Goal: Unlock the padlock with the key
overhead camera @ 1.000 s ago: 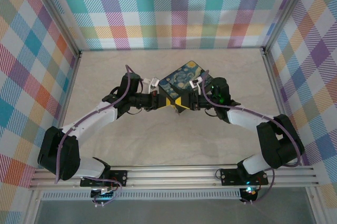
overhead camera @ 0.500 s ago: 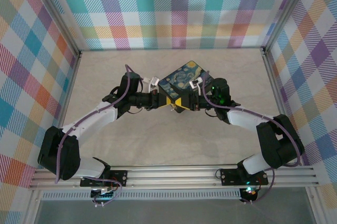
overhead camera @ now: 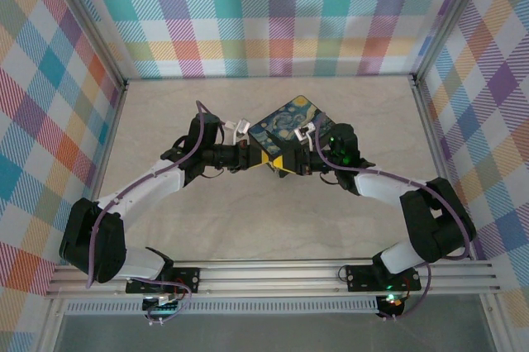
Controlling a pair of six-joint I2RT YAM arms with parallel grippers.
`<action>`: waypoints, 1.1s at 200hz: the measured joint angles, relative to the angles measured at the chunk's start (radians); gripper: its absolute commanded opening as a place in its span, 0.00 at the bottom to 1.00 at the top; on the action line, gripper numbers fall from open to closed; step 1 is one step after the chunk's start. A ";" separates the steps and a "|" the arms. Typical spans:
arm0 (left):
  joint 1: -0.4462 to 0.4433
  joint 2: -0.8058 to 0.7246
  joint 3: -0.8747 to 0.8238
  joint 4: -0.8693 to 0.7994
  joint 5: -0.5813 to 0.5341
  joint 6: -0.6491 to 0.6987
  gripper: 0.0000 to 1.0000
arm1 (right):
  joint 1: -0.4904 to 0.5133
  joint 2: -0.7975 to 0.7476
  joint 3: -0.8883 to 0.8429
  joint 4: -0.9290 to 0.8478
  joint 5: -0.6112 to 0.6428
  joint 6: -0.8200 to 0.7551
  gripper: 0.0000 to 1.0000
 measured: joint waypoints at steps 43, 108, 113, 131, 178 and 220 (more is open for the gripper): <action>0.000 0.000 0.000 0.001 0.000 -0.003 0.00 | 0.002 0.002 0.000 0.057 -0.009 0.027 0.25; 0.000 0.000 0.000 0.001 0.000 -0.004 0.00 | 0.006 0.015 0.000 0.088 -0.019 0.047 0.28; 0.000 0.000 0.000 0.001 0.000 -0.004 0.00 | 0.006 0.016 0.000 0.088 -0.019 0.047 0.27; 0.000 -0.001 0.000 0.001 0.000 -0.007 0.00 | 0.006 0.016 0.000 0.088 -0.023 0.047 0.28; 0.000 -0.010 0.000 0.010 0.000 -0.011 0.00 | 0.013 0.016 0.000 0.087 -0.023 0.047 0.29; 0.000 -0.012 0.000 0.024 0.001 -0.014 0.00 | 0.013 0.018 -0.007 0.092 -0.023 0.047 0.23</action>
